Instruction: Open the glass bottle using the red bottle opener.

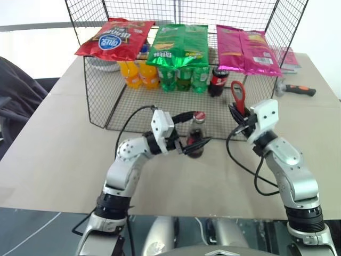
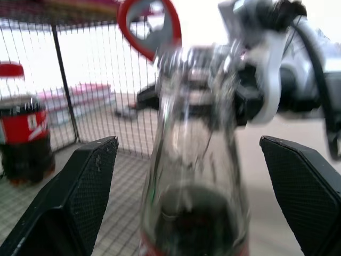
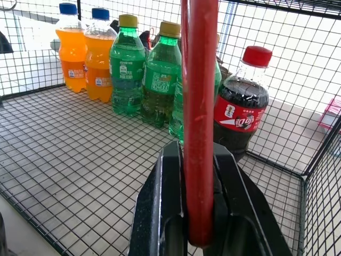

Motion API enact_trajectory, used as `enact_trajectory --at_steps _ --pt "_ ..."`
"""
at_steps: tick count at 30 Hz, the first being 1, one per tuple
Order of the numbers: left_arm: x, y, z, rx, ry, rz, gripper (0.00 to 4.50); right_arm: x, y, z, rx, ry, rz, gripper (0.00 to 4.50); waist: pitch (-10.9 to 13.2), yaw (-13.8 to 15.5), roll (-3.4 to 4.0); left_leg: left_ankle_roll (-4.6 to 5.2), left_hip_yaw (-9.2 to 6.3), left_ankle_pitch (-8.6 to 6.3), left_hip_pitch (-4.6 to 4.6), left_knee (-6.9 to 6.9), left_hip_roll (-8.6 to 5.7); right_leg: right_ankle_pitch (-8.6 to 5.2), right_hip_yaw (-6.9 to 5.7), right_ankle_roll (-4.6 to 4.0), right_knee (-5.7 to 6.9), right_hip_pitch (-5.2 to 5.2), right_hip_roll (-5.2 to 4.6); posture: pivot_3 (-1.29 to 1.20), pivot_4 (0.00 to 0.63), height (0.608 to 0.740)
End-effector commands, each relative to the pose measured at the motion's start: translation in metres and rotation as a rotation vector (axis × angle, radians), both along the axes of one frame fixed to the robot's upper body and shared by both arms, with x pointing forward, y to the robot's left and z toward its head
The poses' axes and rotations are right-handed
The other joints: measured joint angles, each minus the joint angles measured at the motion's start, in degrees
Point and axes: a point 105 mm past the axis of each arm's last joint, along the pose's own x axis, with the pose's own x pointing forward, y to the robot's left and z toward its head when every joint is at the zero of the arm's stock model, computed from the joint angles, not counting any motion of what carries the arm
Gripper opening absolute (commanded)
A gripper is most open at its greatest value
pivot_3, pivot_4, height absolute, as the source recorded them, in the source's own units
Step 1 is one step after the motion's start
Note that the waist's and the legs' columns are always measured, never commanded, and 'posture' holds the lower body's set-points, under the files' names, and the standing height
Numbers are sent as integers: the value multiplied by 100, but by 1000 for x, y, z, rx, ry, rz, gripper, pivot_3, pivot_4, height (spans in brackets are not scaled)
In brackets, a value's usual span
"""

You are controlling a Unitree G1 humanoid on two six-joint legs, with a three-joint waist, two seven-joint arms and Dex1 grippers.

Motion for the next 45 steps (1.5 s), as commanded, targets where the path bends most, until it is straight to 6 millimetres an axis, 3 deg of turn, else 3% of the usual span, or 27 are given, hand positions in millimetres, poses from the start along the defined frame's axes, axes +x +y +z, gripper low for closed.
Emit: enact_trajectory --at_steps 1,15,33,36,38,45 --pt "-9 -2 19 -49 -63 -37 4415 -2 1 14 9 -63 7 0 0 -1 0 0 0 0 0 0 0 0 0 0 0 0 1 0 150 709" --pt "-15 6 9 -22 -38 -43 4415 -1 -1 14 6 -63 4 0 0 -1 1 0 0 0 0 1 0 0 0 0 0 1 15 0 150 709" --pt "-15 7 11 -27 -40 -37 4415 0 3 14 5 -62 21 0 -1 -2 1 0 0 0 1 2 0 0 1 0 -1 1 15 0 150 709" --pt "-16 7 11 -32 -40 -39 3618 1 3 14 4 -61 22 0 -1 -2 1 0 1 0 1 1 0 0 1 0 -1 2 15 0 150 709" --pt "-15 7 11 -34 -38 -35 2857 1 3 14 3 -61 22 0 -1 -3 1 0 1 0 1 2 0 0 1 0 -1 1 15 0 150 709" --pt "-14 7 10 -36 -31 -31 2857 1 4 15 1 -62 24 0 -1 -3 1 0 1 0 1 2 0 0 1 0 -1 1 15 0 150 709"
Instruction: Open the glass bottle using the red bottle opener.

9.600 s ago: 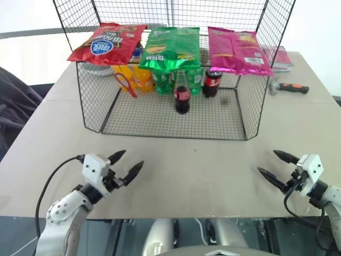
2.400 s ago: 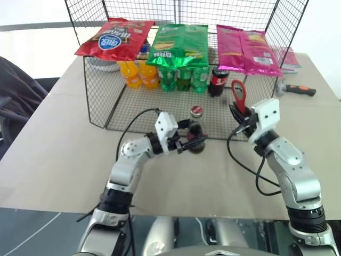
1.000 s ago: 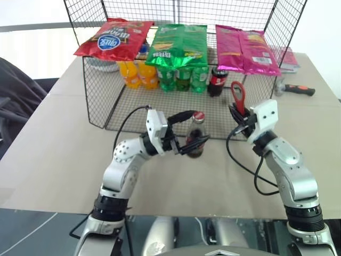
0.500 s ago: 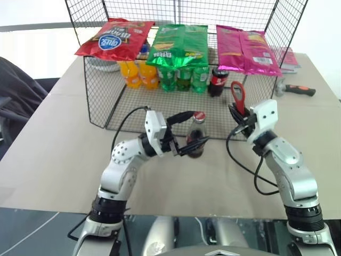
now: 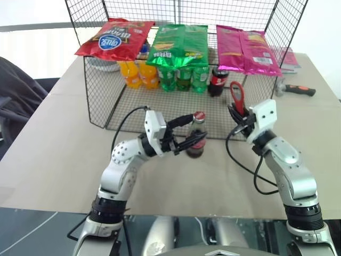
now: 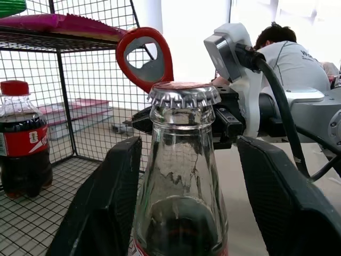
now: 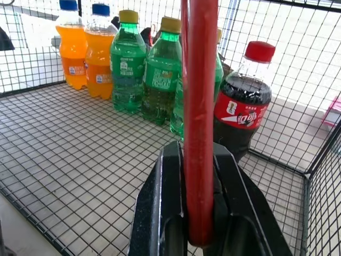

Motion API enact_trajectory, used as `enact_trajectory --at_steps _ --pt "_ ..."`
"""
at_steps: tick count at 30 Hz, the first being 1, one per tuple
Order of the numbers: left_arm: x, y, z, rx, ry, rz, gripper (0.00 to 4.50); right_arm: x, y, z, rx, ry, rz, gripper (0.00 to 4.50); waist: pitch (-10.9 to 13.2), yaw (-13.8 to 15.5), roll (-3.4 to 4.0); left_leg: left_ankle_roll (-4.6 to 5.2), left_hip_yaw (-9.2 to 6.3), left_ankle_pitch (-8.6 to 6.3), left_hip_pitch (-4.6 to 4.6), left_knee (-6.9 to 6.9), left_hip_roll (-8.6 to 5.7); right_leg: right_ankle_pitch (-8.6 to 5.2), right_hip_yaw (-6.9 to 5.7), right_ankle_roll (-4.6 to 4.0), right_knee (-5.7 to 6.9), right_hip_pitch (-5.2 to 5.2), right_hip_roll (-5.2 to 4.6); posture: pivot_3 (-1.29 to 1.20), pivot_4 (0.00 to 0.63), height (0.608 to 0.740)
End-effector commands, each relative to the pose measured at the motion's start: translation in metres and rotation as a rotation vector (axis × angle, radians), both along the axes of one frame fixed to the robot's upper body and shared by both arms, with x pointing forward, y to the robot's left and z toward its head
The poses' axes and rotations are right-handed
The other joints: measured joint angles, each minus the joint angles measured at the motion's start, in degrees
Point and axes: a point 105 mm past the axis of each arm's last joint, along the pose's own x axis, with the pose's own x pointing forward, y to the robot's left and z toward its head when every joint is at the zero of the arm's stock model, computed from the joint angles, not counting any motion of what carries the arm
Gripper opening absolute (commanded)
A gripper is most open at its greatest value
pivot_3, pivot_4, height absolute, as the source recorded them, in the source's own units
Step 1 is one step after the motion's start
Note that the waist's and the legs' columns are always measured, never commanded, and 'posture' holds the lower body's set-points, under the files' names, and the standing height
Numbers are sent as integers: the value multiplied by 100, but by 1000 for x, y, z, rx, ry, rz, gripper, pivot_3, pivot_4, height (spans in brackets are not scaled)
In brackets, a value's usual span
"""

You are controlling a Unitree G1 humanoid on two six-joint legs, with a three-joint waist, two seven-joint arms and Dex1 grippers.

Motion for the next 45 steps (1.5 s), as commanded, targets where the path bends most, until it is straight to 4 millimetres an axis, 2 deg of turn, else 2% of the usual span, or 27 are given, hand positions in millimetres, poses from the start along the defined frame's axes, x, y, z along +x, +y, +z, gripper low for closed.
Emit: enact_trajectory --at_steps 1,2,3,4,5,6,7,12,15,20,23,30,33,36,42,45 --pt "-6 -1 11 -22 -45 -16 2857 -2 3 17 5 -69 16 0 0 0 0 0 0 0 0 0 0 0 0 0 0 0 0 0 150 709" --pt "-6 -1 11 -23 -44 -18 2325 -2 3 17 4 -69 17 0 0 0 0 0 0 0 0 0 0 0 0 0 0 0 0 0 150 709" --pt "-6 -1 11 -23 -44 -18 2155 -2 4 17 3 -69 18 0 0 0 0 0 0 0 0 0 0 0 0 0 0 0 -1 0 150 709" --pt "-6 -1 11 -24 -44 -18 1688 -2 4 17 2 -70 19 0 0 1 0 0 0 0 0 0 0 0 0 0 0 0 0 0 150 709" --pt "-6 -2 11 -24 -44 -18 1524 -3 4 17 1 -70 20 0 -1 2 1 0 0 0 0 0 0 0 0 0 0 0 -1 0 150 709" --pt "-6 -2 11 -24 -44 -17 1074 -3 4 17 -2 -71 23 0 -1 5 2 0 0 0 0 0 0 0 0 0 -1 1 -3 0 150 709" --pt "-6 -1 11 -23 -44 -15 966 -4 6 17 -15 -76 32 0 -1 8 2 0 0 0 0 0 0 0 0 0 -1 1 -2 0 150 709" --pt "-5 0 10 -20 -43 -3 954 -12 17 24 -98 -140 80 0 -1 7 2 0 0 0 1 0 0 0 -1 0 -1 1 0 0 150 709" --pt "-4 0 10 -18 -42 -1 954 -22 25 29 -257 -280 103 0 -1 8 2 0 0 0 0 0 0 0 -1 0 -1 1 0 0 150 709" --pt "-2 1 10 -15 -41 2 954 -38 35 24 -492 -515 107 0 -1 10 1 -1 1 0 1 0 -2 -1 -2 1 -4 1 2 0 150 709" --pt "-1 1 10 -15 -39 5 954 -39 45 14 -590 -600 107 0 -1 7 1 -2 3 1 4 0 -1 -1 1 1 -1 1 3 0 150 709" --pt "2 -2 11 -25 -31 13 954 -29 65 -18 -589 -604 110 0 -2 8 -1 -6 15 4 31 4 -1 -1 14 -1 0 27 4 0 150 709" --pt "3 -2 11 -25 -27 18 954 -30 74 -25 -584 -609 129 0 -2 6 0 -1 22 0 61 3 -1 -4 19 -5 -1 52 4 0 150 709" --pt "7 -3 13 -27 -24 30 954 -31 79 -40 -587 -585 141 0 -2 -2 0 0 26 0 83 2 3 -10 25 -14 1 67 5 0 150 709" --pt "9 -6 13 -27 -14 24 954 -31 83 -41 -632 -644 148 0 -4 -5 -1 0 33 1 96 3 3 -11 33 -18 2 75 5 0 150 709" --pt "10 -6 13 -24 -8 19 954 -32 85 -33 -641 -698 158 0 -4 -5 -1 0 33 0 96 3 3 -9 33 -14 2 74 5 0 150 709"
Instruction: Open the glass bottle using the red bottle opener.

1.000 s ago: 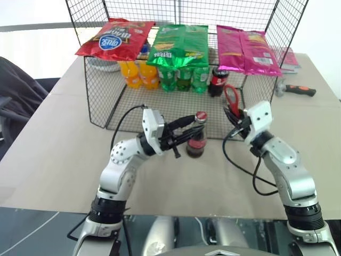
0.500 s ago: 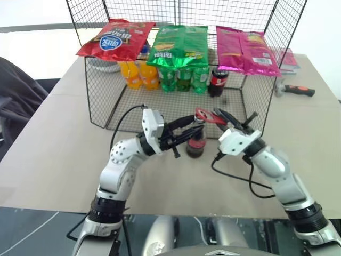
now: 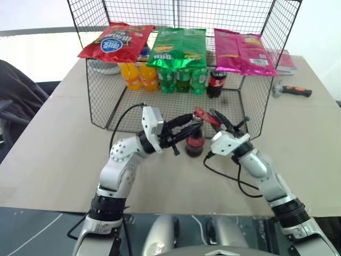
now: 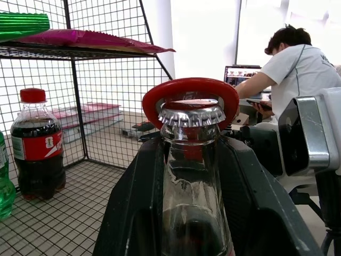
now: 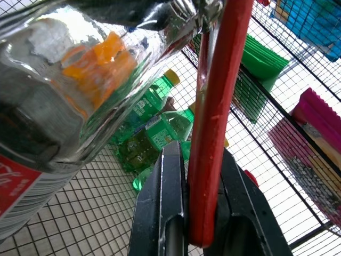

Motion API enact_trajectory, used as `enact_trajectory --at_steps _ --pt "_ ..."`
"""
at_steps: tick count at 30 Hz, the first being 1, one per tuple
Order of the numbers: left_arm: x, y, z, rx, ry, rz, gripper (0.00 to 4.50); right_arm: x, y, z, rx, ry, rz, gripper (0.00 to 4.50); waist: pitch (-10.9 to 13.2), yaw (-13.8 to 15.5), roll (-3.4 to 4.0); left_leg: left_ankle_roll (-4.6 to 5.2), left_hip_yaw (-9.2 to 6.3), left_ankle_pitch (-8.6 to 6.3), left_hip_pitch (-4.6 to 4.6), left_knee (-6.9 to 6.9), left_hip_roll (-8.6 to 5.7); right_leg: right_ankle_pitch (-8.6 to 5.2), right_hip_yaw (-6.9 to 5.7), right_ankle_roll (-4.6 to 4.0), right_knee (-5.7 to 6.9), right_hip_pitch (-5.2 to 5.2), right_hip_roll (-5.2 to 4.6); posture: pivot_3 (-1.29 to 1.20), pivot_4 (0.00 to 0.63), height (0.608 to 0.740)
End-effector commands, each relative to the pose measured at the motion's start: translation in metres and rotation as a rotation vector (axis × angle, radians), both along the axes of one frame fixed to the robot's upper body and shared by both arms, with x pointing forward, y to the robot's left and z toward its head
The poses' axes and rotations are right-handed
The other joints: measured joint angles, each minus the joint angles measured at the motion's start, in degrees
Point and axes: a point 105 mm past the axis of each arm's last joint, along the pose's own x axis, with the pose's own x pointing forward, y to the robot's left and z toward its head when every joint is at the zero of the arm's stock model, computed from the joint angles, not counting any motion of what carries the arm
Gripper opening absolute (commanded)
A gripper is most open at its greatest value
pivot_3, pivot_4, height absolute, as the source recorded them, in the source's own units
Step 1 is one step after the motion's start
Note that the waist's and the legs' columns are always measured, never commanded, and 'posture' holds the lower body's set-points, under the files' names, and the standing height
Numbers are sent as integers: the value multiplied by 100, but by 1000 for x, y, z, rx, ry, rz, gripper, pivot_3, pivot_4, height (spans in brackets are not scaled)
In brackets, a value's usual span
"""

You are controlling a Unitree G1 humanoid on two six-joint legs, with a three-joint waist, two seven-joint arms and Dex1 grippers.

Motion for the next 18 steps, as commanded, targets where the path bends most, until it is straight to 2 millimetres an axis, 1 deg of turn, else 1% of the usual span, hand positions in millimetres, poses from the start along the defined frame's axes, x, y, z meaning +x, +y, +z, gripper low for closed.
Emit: enact_trajectory --at_steps 1,7,12,18 --pt "2 -9 9 2 -31 -16 954 -19 30 -10 -137 -45 151 0 0 0 0 0 0 0 0 0 0 0 0 0 0 0 0 0 150 709" --pt "4 -10 7 2 -28 -19 954 -13 23 5 -234 -138 144 0 0 1 0 0 2 0 0 0 0 -2 2 -3 0 0 -1 0 150 709" --pt "5 -12 5 -1 -29 -20 954 -7 7 26 -326 -218 136 0 2 13 0 1 2 0 -4 0 0 0 2 -1 -3 -1 -2 0 150 709" --pt "4 -14 3 -3 -27 -23 954 -6 -2 47 -387 -291 133 0 5 89 3 2 2 -1 -11 0 -1 -1 0 -1 -6 -4 -5 0 150 709"
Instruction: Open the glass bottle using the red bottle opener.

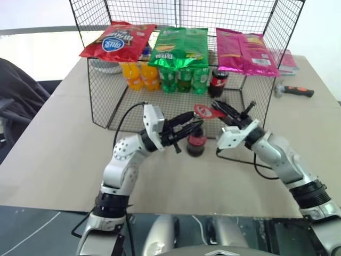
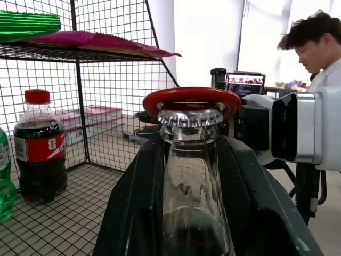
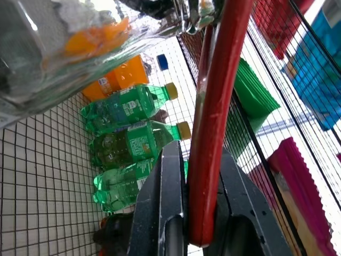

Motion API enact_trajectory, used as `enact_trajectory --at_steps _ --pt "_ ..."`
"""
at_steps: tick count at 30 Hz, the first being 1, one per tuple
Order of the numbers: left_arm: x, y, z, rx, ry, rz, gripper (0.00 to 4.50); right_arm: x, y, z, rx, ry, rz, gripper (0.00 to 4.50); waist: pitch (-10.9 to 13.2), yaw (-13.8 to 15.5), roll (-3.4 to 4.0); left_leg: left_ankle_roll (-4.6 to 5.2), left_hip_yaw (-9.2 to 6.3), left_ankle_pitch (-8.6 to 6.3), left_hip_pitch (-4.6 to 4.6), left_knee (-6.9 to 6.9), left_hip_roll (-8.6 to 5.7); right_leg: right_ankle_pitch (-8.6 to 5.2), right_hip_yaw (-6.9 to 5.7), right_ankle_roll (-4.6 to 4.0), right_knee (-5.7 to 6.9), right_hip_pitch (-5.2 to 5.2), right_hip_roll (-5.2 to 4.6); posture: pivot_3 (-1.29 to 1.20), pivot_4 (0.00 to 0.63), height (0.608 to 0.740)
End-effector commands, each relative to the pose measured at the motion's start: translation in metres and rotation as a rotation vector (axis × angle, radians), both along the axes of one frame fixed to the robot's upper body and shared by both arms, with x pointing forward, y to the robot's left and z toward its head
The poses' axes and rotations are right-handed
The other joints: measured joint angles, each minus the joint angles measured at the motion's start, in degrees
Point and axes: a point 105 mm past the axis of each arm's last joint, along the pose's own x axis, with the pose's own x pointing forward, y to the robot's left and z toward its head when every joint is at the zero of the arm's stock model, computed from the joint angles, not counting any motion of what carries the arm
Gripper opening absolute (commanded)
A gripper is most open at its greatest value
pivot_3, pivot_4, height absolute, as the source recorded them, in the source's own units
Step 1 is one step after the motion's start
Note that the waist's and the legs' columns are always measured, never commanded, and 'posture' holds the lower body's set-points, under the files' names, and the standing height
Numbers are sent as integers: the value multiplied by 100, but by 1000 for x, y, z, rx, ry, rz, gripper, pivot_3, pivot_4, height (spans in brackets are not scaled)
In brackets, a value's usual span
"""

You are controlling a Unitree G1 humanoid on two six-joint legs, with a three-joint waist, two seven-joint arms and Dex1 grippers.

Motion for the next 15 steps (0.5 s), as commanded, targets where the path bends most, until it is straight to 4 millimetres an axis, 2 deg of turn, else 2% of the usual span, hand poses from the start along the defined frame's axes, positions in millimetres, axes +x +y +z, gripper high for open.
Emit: enact_trajectory --at_steps 1,11,15 --pt "0 -10 3 20 -27 -17 954 -18 17 21 -70 -107 118 0 2 45 1 0 1 0 -1 0 0 0 0 0 0 -1 0 0 150 709" --pt "-1 -15 1 15 -25 -24 954 -14 5 27 -92 -130 88 0 1 41 0 0 -1 0 -2 -1 2 -2 -1 -4 -3 -1 -8 0 150 709" --pt "0 -13 1 16 -26 -19 954 -16 3 36 -51 -152 83 0 1 41 0 1 1 0 -2 -1 2 -5 0 -9 -3 0 -9 0 150 709"
